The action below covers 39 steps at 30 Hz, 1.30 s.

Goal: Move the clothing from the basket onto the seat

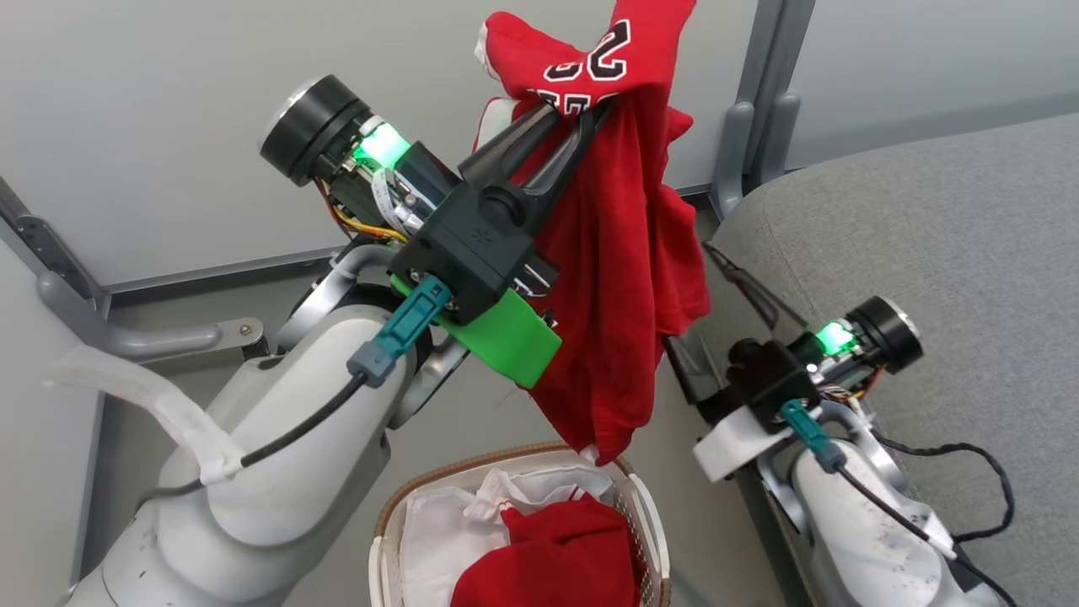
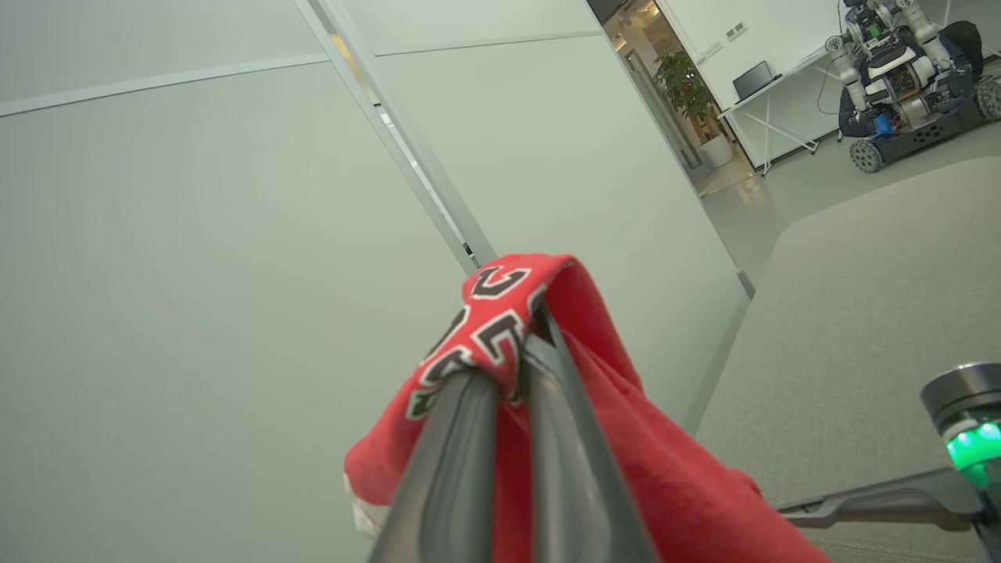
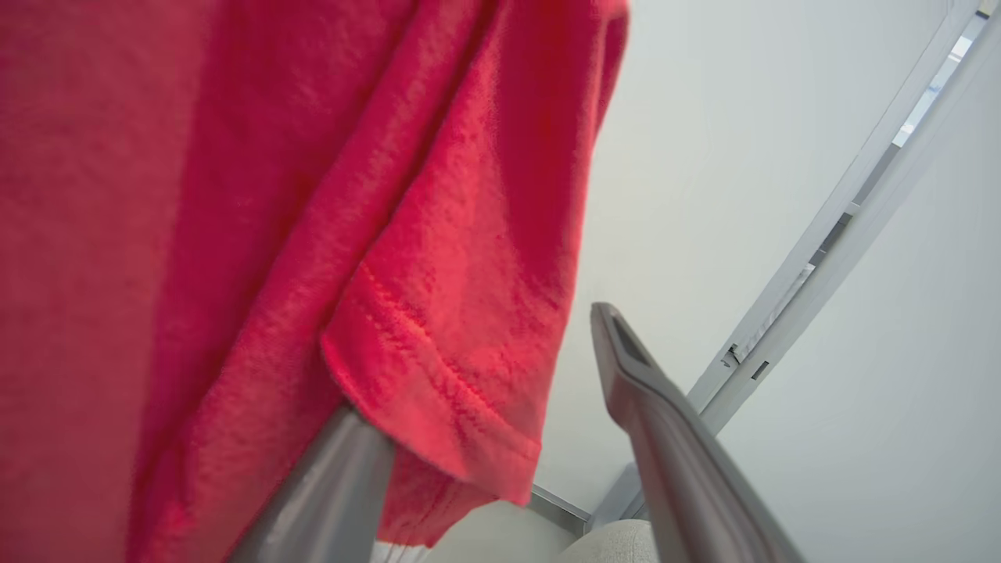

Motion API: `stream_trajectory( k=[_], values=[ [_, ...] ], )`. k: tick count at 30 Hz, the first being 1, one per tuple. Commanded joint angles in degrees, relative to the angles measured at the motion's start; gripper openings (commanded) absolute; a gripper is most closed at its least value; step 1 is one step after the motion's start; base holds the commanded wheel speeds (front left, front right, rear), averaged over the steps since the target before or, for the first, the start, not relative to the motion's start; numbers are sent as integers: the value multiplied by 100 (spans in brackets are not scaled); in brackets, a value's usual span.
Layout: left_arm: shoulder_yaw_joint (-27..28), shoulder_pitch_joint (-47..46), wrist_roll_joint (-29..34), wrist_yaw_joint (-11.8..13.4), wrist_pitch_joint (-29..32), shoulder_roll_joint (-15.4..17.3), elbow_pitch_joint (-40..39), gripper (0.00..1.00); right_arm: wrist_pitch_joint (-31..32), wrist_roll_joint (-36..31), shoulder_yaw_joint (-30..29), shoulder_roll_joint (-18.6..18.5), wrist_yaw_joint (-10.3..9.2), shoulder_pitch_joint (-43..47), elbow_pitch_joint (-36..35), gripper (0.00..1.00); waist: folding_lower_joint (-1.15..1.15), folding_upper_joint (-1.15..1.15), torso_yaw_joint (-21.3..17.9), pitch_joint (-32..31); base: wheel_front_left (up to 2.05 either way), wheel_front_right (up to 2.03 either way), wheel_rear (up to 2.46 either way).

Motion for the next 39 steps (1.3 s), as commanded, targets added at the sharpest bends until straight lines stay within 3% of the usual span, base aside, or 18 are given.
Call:
stream_trajectory(
  k=[1, 6, 7, 8, 9, 10, 11, 25, 27, 28, 29, 30, 35, 39],
  values=[
    [-21, -40, -24, 1, 4, 11, -27, 0, -10, -48, 108, -19, -8, -126, 77, 100, 0, 0, 9, 11, 0, 0, 0],
    [-77, -72, -74, 0, -25, 0, -8, 0, -10, -92, 568, -18, -8, -514, 323, 100, 0, 0, 42, 52, 0, 0, 0],
    [-82, -61, -89, 0, -28, 12, 14, 0, -10, -77, 631, -20, -8, -573, 368, 93, 0, 0, 45, 57, 0, 0, 0],
    [-83, -40, -98, 1, -41, 22, 44, 0, -10, -43, 708, -21, -8, -636, 433, 42, 0, 0, 51, 61, 0, 0, 0],
    [-77, -4, -114, 13, -47, 29, 85, 0, -10, -16, 768, -22, -8, -706, 474, 8, 0, 0, 55, 65, 0, 0, 0],
    [-73, 31, -141, 24, -58, 33, 115, 0, -10, 9, 794, -22, -8, -757, 494, 8, 0, 0, 58, 67, 0, 0, 0],
    [-63, 79, -169, 37, -72, 42, 149, 0, -10, 32, 810, -22, -8, -800, 514, 0, 0, 0, 62, 72, 0, 0, 0],
    [303, 830, -675, 355, -565, 177, 849, 3, -10, 320, 640, -19, -8, -678, -13, 0, 0, 0, -40, 226, 0, 0, 0],
    [360, 1004, -764, 415, -709, 147, 988, 27, -10, 362, 561, -20, -8, -635, -90, 0, 0, 0, -52, 254, 0, 0, 0],
    [370, 1080, -806, 439, -767, 133, 1065, 46, -10, 383, 523, -19, -8, -617, -118, 0, 0, 0, -56, 265, 0, 0, 0],
    [389, 1180, -855, 463, -843, 116, 1157, 90, -10, 412, 476, -20, -8, -594, -147, 0, 0, 0, -63, 279, 0, 0, 0],
    [399, 1264, -896, 478, -905, 98, 1237, 100, -10, 443, 428, -20, -8, -574, -176, 0, 0, 0, -69, 288, 0, 0, 0],
    [484, 1695, -1021, 567, -1183, -44, 1651, 100, -10, 658, 147, -19, -8, -434, -336, 0, 0, 0, -95, 332, 0, 0, 0],
    [609, 2040, -1178, 498, -1266, -253, 1864, 100, -10, 786, -35, -19, -8, -276, -419, 0, 0, 0, -113, 347, 0, 0, 0]
  ],
)
